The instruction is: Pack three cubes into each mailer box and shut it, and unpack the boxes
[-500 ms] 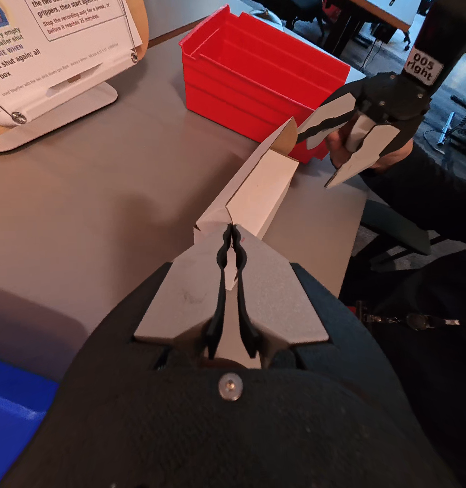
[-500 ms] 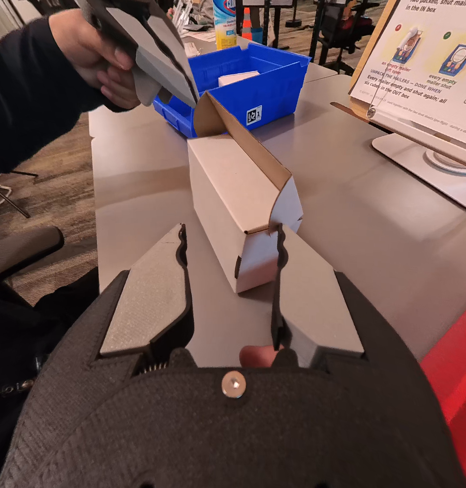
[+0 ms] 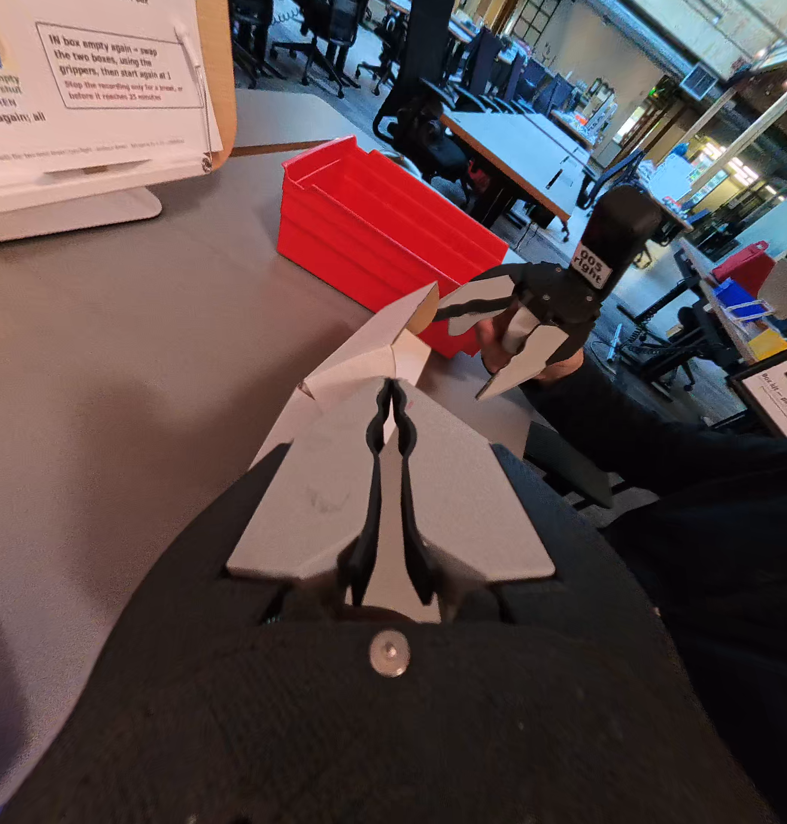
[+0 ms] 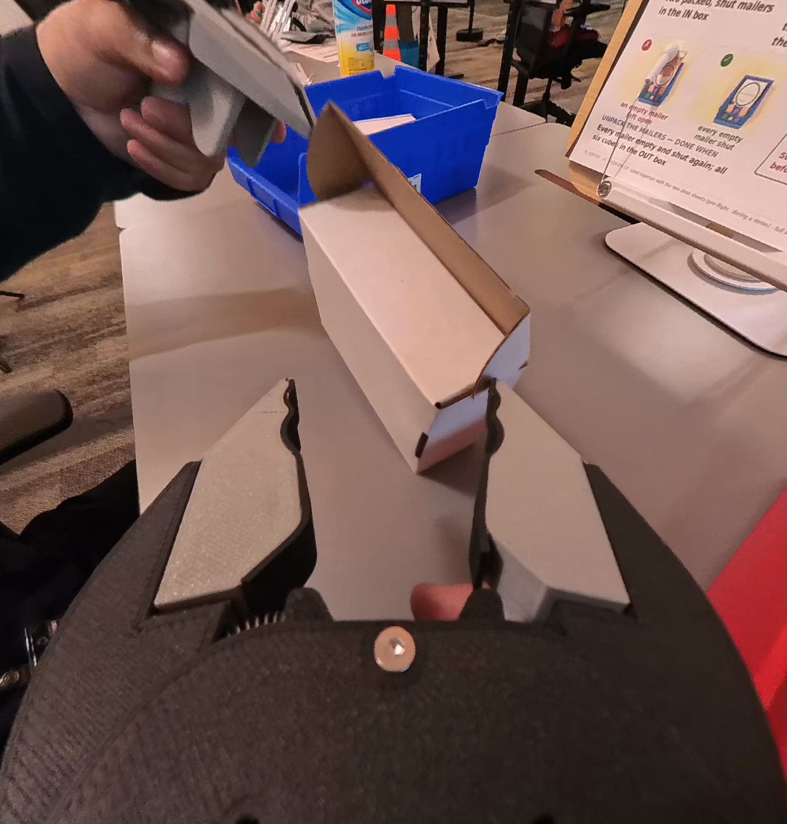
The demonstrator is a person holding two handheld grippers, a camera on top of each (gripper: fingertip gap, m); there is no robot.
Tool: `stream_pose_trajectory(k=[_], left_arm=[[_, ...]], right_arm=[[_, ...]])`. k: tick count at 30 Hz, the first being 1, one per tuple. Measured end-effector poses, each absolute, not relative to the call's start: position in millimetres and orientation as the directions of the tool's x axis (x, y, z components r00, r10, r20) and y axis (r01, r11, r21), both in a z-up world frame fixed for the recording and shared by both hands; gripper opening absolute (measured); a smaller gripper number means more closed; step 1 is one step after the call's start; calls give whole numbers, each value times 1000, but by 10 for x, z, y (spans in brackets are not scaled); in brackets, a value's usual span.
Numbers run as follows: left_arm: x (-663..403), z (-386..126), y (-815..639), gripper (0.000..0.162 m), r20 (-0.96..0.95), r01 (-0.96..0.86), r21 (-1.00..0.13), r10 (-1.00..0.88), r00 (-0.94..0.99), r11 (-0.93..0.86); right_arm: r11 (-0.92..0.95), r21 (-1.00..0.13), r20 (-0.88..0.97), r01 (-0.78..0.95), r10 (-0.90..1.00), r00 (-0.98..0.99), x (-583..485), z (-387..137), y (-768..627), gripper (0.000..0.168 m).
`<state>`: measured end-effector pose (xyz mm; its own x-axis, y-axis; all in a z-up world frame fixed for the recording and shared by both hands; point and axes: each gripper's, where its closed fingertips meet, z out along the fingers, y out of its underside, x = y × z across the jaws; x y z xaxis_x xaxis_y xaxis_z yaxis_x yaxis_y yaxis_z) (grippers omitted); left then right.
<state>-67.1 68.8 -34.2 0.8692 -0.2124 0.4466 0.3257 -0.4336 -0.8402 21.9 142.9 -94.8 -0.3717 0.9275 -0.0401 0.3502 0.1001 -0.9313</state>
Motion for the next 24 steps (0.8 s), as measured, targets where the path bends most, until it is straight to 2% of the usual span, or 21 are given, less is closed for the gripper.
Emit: stream_pose_trajectory(k=[3, 9, 11, 14, 18, 20, 22, 24], left_arm=[[-794, -561, 680, 0, 378, 280, -838, -128, 917, -469], [-785, -668, 644, 0, 372, 281, -833, -106, 922, -477], [-826, -665, 646, 0, 314, 240, -841, -77, 946, -485], [-788, -609, 627, 12, 240, 171, -852, -80, 967, -495], [-748, -443, 608, 13, 66, 31, -876, -54, 996, -481], [-525, -356, 651, 4, -29, -79, -879, -113, 993, -470], [-261, -423, 737, 0, -142, -216, -840, -182, 973, -497], [-132, -663, 859, 0, -262, -341, -747, -219, 940, -571]], right_arm=[[98, -935, -39, 340, 926, -375, 212, -920, 1418, 81], [121, -924, -22, 364, 931, -363, 144, -923, 1426, 85], [129, -920, -5, 371, 941, -339, 113, -936, 1466, 79], [85, -924, -48, 372, 941, -335, 106, -938, 1485, 75], [35, -929, -101, 368, 933, -344, 122, -920, 1509, 74], [30, -930, -106, 366, 931, -348, 120, -909, 1505, 74], [35, -930, -101, 365, 932, -347, 110, -908, 1498, 75], [39, -930, -96, 365, 933, -346, 99, -910, 1494, 75]])
